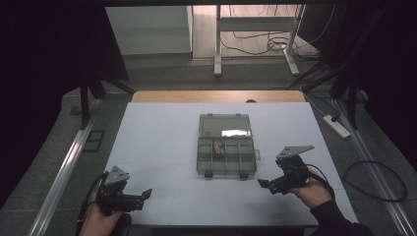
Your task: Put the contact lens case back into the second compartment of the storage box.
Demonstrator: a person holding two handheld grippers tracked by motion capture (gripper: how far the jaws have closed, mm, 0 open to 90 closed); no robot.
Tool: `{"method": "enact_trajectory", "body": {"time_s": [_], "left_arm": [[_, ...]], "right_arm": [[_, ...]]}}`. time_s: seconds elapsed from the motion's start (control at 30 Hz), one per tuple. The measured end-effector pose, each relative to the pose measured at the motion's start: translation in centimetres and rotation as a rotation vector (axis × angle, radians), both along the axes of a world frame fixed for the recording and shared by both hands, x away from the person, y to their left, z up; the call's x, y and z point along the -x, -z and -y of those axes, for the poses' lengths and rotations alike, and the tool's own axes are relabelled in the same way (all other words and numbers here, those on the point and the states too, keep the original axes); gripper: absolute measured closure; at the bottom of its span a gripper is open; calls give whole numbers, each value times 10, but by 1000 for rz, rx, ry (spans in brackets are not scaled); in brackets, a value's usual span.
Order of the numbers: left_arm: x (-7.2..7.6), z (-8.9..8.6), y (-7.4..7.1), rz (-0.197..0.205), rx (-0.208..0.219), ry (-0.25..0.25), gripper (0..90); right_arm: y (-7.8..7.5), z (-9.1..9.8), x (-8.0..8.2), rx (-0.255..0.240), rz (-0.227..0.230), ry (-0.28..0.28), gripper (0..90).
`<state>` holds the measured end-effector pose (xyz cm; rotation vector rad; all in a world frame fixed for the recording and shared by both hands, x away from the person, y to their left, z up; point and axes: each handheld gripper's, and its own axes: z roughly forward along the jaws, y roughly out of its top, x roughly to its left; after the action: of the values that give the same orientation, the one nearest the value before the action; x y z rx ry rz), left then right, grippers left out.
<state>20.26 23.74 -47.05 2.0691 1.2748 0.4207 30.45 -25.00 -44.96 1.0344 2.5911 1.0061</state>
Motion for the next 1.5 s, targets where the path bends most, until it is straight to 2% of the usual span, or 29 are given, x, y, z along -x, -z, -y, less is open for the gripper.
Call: {"method": "enact_trajectory", "body": {"time_s": [0.3, 0.57, 1.5], "left_arm": [[0, 0, 0, -1, -1, -2, 30], [0, 0, 0, -1, 0, -2, 30], [0, 0, 0, -2, -3, -6, 30]], "right_arm": [[1, 18, 3, -10, 5, 48, 0], [4, 32, 9, -10, -13, 79, 0], [2, 64, 28, -7, -18, 155, 0]]}}
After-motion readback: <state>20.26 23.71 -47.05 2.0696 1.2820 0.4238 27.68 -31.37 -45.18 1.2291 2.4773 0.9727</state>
